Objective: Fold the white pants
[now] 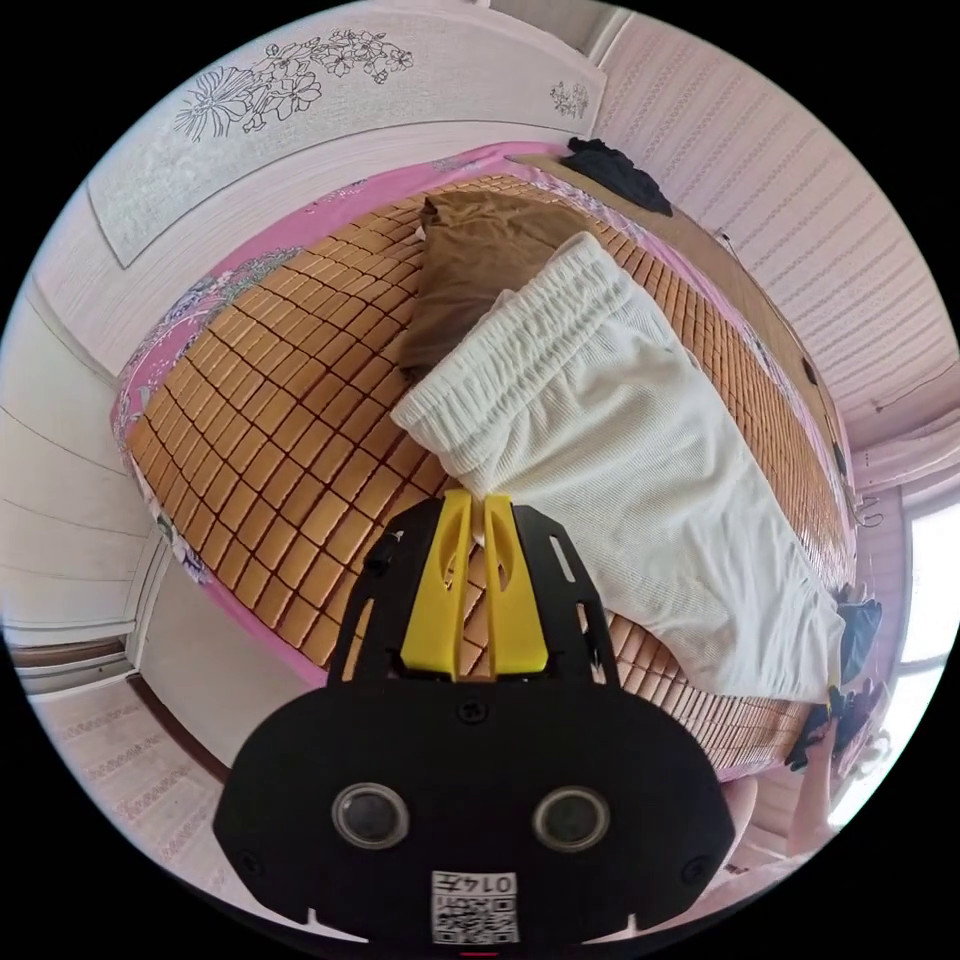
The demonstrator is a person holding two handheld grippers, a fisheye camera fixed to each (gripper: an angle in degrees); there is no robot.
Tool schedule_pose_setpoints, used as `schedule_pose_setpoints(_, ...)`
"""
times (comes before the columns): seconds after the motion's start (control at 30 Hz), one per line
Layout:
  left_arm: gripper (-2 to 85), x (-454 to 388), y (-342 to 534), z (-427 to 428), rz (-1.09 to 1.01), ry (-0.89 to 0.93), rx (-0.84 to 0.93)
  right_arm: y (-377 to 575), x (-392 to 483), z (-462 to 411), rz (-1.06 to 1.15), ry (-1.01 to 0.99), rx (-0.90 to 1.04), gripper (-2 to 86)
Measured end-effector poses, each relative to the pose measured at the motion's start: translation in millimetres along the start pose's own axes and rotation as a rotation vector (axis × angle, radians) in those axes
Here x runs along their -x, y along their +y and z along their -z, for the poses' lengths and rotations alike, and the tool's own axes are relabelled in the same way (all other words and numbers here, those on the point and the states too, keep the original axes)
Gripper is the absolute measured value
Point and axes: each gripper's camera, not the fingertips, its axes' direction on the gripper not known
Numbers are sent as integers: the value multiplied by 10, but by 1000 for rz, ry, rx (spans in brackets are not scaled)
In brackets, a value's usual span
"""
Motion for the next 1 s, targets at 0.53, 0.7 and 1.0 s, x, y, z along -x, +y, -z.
schedule_pose_setpoints(0.53,51,-795,1204,467,-425,-144,-39,1272,-591,1063,-56,220,40,73)
schedule_pose_setpoints(0.7,71,-2337,1479,118,-902,-7,11,792,-278,625,112,192,-7,98)
schedule_pose_setpoints(1.0,103,-5249,2124,-1367,-1515,7,122,439,-293,161,213,197,78,67)
